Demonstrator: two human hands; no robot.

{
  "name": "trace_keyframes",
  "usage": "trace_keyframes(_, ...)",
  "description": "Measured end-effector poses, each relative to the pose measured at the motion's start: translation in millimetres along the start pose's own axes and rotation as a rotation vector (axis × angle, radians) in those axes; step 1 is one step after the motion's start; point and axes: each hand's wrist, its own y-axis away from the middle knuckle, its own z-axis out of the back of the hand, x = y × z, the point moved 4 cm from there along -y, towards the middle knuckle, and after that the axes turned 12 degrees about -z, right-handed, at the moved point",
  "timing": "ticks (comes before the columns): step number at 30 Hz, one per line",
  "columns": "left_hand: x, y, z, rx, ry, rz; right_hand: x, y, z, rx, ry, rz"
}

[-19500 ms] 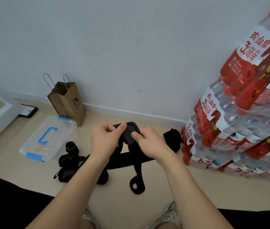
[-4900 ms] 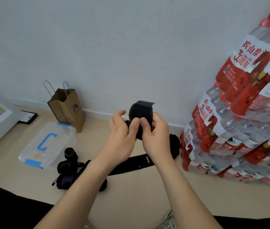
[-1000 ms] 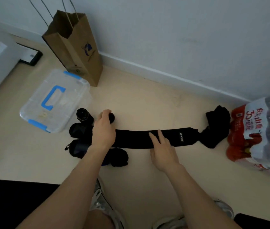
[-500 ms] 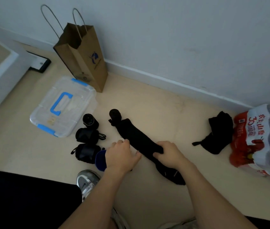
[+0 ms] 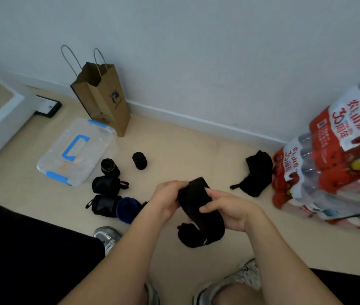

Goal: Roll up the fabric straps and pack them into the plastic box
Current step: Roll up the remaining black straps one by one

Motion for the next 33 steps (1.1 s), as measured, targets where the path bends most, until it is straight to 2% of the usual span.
trace_keyframes(5, -13.8, 22.1, -6.0, -0.076, 0.159, -0.139, -31.4, 22.3, -20.1, 0.006, 0.11, -0.069)
trace_keyframes(9, -28.6, 34.8, -8.5, -0.001, 0.049, -0.346, -55.0, 27.8, -26.0, -0.105, 0.29, -0.186)
trace_keyframes(12, -40.1, 43.1, -13.8, 0.031, -0.05, -0.437, -60.2, 32.9, -28.8, -0.129, 0.352, -0.171)
trace_keyframes(16, -43.8, 55.9, -23.5, 0.2, -0.083, -0.461, -38.1, 45.7, -35.7, -0.137, 0.211, 0.016)
trace_keyframes(18, -45.9, 62.5, -28.6, 0.271, -0.125, -0.469, -19.0, 56.1, -38.9, -0.195, 0.106, 0.147)
trace_keyframes(21, -50.9, 71.4, -31.6, 0.297, -0.228, -0.524, 10.3, 72.9, -42.5, -0.315, 0.099, 0.382)
trace_keyframes(23, -53.6, 75.7, -29.4, 0.274, -0.288, -0.567, 24.3, 79.7, -43.5, -0.388, 0.133, 0.473)
trace_keyframes(25, -53.8, 78.7, -27.5, 0.254, -0.323, -0.575, 35.5, 83.6, -39.6, -0.507, 0.133, 0.534)
trace_keyframes(28, -51.5, 82.8, -29.3, 0.272, -0.276, -0.503, 52.4, 95.4, -34.0, -0.79, 0.226, 0.599)
trace_keyframes(30, -50.6, 86.1, -31.8, 0.406, -0.31, -0.462, 63.3, 106.9, -35.2, -0.892, 0.215, 0.708)
trace_keyframes(33, -44.5, 88.1, -31.7, 0.603, -0.473, -0.44, 75.8, 127.2, -38.1, -0.961, 0.066, 0.862)
